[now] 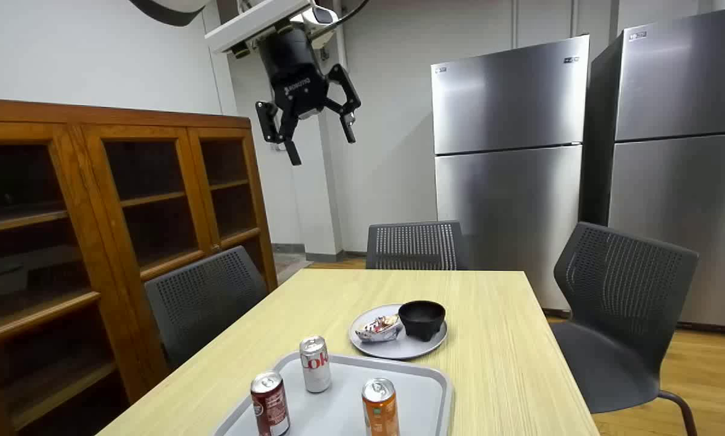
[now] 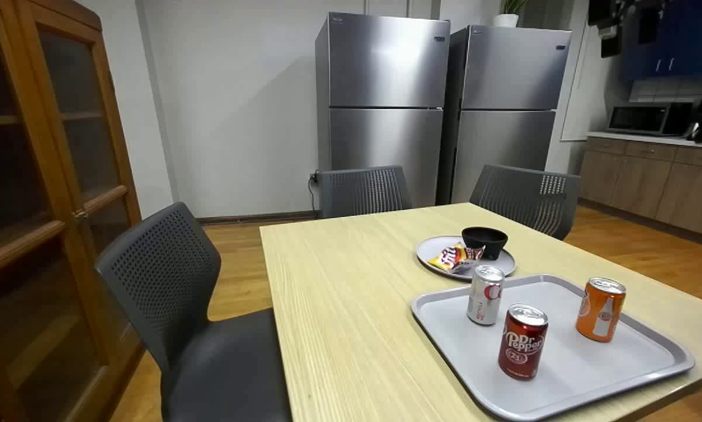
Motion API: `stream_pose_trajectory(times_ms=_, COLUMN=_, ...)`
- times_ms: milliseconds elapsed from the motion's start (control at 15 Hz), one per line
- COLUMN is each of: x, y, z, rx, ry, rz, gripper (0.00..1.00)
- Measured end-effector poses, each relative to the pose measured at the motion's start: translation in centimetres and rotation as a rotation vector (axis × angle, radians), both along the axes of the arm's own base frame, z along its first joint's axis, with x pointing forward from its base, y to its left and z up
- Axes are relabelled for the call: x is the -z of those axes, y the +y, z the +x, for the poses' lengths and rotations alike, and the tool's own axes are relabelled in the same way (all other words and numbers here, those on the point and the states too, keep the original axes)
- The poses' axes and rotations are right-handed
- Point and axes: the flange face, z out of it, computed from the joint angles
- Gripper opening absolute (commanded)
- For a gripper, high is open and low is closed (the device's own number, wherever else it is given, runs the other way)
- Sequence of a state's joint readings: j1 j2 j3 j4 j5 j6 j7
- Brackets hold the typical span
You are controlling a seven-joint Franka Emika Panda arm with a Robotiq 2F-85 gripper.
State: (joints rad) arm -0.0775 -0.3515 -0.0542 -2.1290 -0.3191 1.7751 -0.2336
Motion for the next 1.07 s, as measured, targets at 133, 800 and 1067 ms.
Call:
stream_pose_trajectory(times_ms=133, x=0.01, y=0.0, z=0.01, rx=0.0, ry=0.0, rz=0.0, gripper=1.0)
stream_pose_trajectory(times_ms=800, x=0.04, y=0.0, z=0.01, rx=0.0, ry=0.001, rz=0.0, gripper=1.0)
stream_pose_trajectory(times_ms=1067, x=0.65, y=0.08, z=0.49, rx=-0.007, ry=-0.001, rz=0.001, gripper=1.0)
